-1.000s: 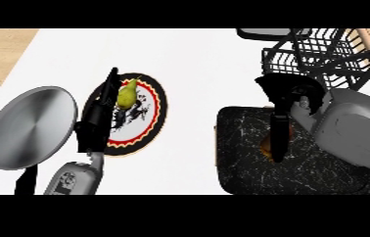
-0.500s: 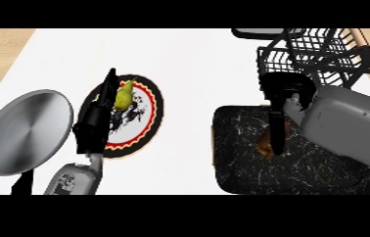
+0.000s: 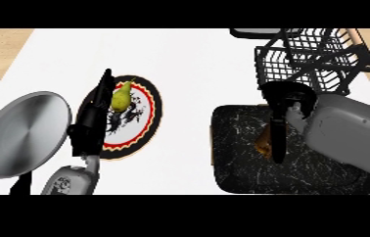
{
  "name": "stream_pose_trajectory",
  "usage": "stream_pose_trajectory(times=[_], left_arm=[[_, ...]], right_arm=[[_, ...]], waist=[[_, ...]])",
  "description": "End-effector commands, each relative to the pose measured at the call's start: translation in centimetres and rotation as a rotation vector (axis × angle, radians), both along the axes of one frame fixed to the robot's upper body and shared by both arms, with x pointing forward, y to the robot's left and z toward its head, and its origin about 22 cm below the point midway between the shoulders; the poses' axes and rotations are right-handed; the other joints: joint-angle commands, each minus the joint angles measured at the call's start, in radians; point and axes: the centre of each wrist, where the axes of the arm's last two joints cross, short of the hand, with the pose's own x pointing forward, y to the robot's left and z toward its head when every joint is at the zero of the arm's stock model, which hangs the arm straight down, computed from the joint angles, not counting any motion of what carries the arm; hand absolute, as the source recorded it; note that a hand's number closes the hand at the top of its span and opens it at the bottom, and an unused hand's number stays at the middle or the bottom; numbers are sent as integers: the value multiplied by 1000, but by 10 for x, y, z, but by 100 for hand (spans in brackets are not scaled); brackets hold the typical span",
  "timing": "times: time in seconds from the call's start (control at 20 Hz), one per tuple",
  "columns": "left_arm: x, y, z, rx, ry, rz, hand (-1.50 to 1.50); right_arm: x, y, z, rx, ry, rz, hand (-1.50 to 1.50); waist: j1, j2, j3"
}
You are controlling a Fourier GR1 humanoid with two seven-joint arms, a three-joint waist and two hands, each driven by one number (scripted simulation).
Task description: Pick the sweet potato from the tray and place it in the tiered basket
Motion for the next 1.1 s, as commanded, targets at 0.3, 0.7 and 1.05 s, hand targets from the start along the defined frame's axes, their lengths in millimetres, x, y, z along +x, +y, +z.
stream_pose_trajectory(times=[0.3, 0.7, 1.05], left_arm=[[6, -7, 0, -9, -16, -1, 0], [7, -1, -8, -5, 2, 3, 0], [5, -5, 4, -20, -7, -7, 0]], right_arm=[[5, 10, -13, -98, 17, -107, -150], [8, 7, -21, -106, 59, -127, -150], [0, -4, -60, -114, 83, -132, -150]], waist=[[4, 5, 0], [-1, 4, 0], [-2, 3, 1]])
